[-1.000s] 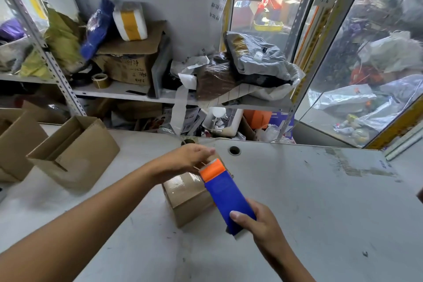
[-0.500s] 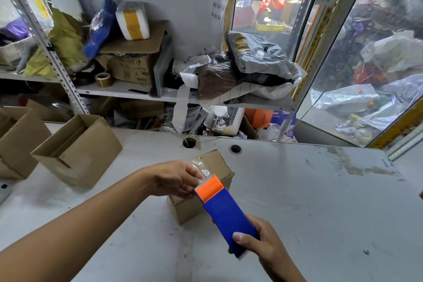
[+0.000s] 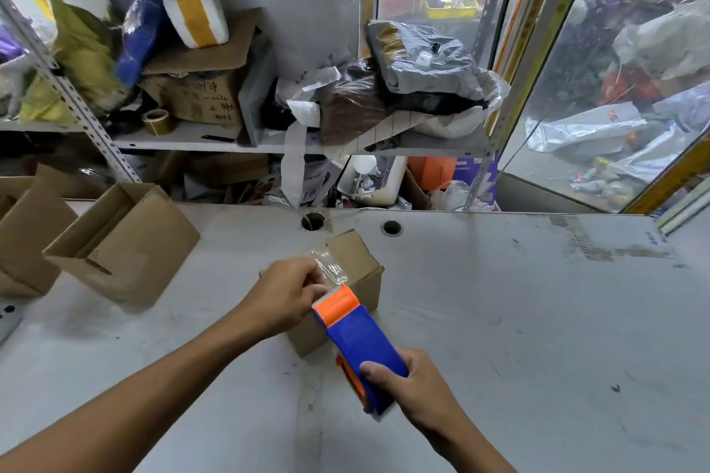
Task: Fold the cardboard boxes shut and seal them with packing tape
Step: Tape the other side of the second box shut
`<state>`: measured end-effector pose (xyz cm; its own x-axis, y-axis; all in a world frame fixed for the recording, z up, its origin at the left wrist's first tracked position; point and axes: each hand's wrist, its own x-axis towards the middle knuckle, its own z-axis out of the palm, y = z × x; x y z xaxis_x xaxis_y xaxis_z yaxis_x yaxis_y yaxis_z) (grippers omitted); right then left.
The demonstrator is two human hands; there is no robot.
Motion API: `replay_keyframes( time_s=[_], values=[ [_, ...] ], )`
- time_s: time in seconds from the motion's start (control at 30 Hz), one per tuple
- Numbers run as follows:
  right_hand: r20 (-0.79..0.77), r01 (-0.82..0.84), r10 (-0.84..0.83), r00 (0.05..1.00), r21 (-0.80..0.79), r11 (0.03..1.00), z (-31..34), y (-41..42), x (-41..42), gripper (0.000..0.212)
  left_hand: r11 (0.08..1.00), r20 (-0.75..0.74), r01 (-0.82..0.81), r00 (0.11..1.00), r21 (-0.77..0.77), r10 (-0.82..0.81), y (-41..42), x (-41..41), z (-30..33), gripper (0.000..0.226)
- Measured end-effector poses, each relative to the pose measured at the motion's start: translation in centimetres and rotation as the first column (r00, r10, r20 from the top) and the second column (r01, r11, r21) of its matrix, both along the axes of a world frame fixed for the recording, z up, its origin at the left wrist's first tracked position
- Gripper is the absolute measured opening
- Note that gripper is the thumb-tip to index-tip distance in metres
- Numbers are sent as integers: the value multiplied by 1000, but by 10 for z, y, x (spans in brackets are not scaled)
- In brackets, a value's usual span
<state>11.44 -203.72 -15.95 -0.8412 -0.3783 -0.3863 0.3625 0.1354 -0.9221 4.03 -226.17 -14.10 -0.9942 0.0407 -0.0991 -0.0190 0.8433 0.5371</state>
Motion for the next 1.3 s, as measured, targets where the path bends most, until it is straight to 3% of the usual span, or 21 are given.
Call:
replay_keyframes(
  time_s=[0.13, 0.3, 0.57, 0.77, 0.87, 0.93, 1.0, 1.07, 1.17, 1.23, 1.3],
  values=[
    [-6, 21, -21, 1000, 26, 999, -7, 14, -1, 20, 997, -27, -71, 997, -2, 71, 4, -12, 0, 21],
    [30, 58, -59, 998, 24, 998, -14, 21, 4, 28, 998, -45, -36, 998, -58, 33, 3, -29, 9, 12],
    [73, 36, -37, 997, 25, 999, -19, 16, 10, 21, 987, -39, -57, 998, -149, 52, -16, -36, -1, 5],
    [86, 48, -53, 995, 65, 997, -26, 9, 10, 22, 985, -52, -84, 996, -152, 77, -26, -42, -6, 12],
    [78, 48, -54, 995, 81, 996, -29, 7, 9, 19, 985, -115, -69, 992, -157, 51, -25, -41, -12, 8],
    [75, 45, -53, 996, 105, 993, -32, 6, 7, 23, 970, -245, -63, 970, -236, 4, -27, -38, -17, 6],
    [83, 45, -55, 995, 119, 992, -35, 4, 5, 28, 918, -366, -61, 926, -392, -95, -25, -30, -25, 12],
    [85, 47, -58, 995, 121, 992, -37, 2, 4, 34, 888, -419, -90, 900, -451, -121, -23, -22, -35, 19],
    [94, 59, -70, 993, 116, 992, -40, -2, 4, 33, 927, -389, -179, 920, -330, 39, -25, -17, -40, 44],
    [102, 50, -63, 993, 130, 990, -40, -4, 4, 29, 939, -366, -125, 931, -321, -1, -25, -17, -40, 43],
    [114, 42, -58, 992, 143, 989, -39, -6, 4, 29, 937, -357, -4, 925, -351, -129, -23, -13, -41, 25]
  ],
)
